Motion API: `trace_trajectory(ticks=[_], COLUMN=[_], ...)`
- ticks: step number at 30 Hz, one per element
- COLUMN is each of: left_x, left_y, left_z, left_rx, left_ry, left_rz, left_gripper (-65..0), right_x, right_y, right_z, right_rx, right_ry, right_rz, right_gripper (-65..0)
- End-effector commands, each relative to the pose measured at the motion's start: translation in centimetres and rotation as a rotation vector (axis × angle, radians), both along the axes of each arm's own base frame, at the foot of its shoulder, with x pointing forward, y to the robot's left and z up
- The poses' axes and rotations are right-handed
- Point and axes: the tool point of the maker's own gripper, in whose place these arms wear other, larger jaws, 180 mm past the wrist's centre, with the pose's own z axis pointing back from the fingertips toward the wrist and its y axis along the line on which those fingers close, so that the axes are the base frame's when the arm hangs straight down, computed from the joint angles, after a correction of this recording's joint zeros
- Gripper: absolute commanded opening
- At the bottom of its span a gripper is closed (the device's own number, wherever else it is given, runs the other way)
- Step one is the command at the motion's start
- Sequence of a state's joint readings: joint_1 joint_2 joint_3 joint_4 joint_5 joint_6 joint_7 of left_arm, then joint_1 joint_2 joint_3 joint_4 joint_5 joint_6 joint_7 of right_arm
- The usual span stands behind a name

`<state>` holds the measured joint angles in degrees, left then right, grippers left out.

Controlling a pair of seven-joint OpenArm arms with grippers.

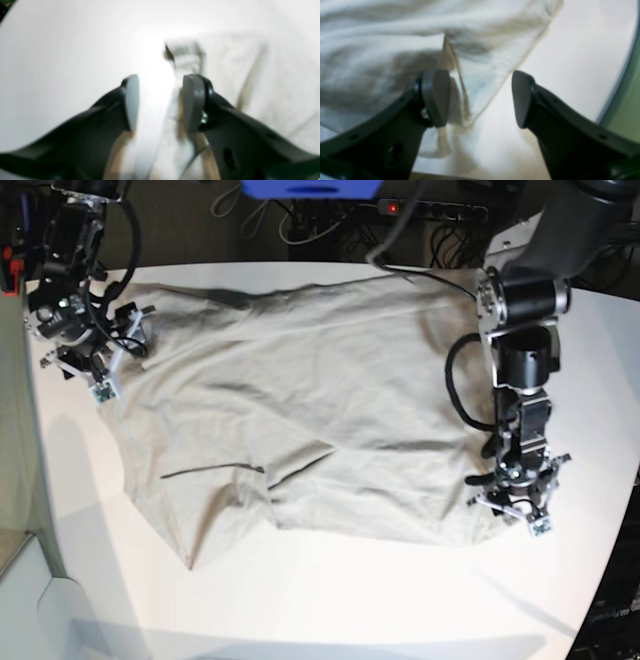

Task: Layout the t-shirt on the table in an organized manner, then fold the t-shirt properly
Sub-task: 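Reach the left gripper down and grasp the shirt hem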

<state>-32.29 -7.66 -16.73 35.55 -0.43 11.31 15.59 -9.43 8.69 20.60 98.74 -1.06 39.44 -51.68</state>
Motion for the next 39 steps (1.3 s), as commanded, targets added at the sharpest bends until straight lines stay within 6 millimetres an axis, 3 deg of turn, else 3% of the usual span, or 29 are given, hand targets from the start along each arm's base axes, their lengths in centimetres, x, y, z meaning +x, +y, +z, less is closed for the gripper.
trace_trajectory(ticks=[1,7,19,31,34,36,39], left_x=[1.8,1.7,2.6,-0.1,-0.6,-0.6,-1.5], left_y=[0.3,-0.5,-2.1,-2.3,-1.4,-1.2,0.4], left_z=[2.3,1.1,1.6,-2.9,-3.3,-3.3,-3.6], left_rx=[0.028,0.050,0.041,0.076,0.085,0.089,0.109], left_ry=[-0.072,-0.104,-0.137,-0.086,-0.066,-0.065,-0.049], left_rz=[-0.006,-0.018,-0.035,-0.055,-0.049,-0.046,-0.034], left_gripper=[-36.9,-36.9,-37.0,-37.4,-37.8,-42.3,-56.9], right_x=[0.9,1.0,1.1,2.0,2.1,2.1,2.1], right_y=[-0.1,-0.1,-0.1,-0.1,-0.1,-0.1,-0.1], right_z=[1.1,1.2,1.2,1.9,1.9,1.9,1.9], right_rx=[-0.004,-0.003,-0.003,-0.005,-0.004,-0.004,-0.004], right_ry=[-0.041,-0.046,-0.047,-0.069,-0.072,-0.072,-0.072], right_rz=[0.016,0.016,0.016,0.015,0.016,0.016,0.016], right_gripper=[-25.4,-25.4,-25.3,-25.2,-25.2,-25.2,-25.2])
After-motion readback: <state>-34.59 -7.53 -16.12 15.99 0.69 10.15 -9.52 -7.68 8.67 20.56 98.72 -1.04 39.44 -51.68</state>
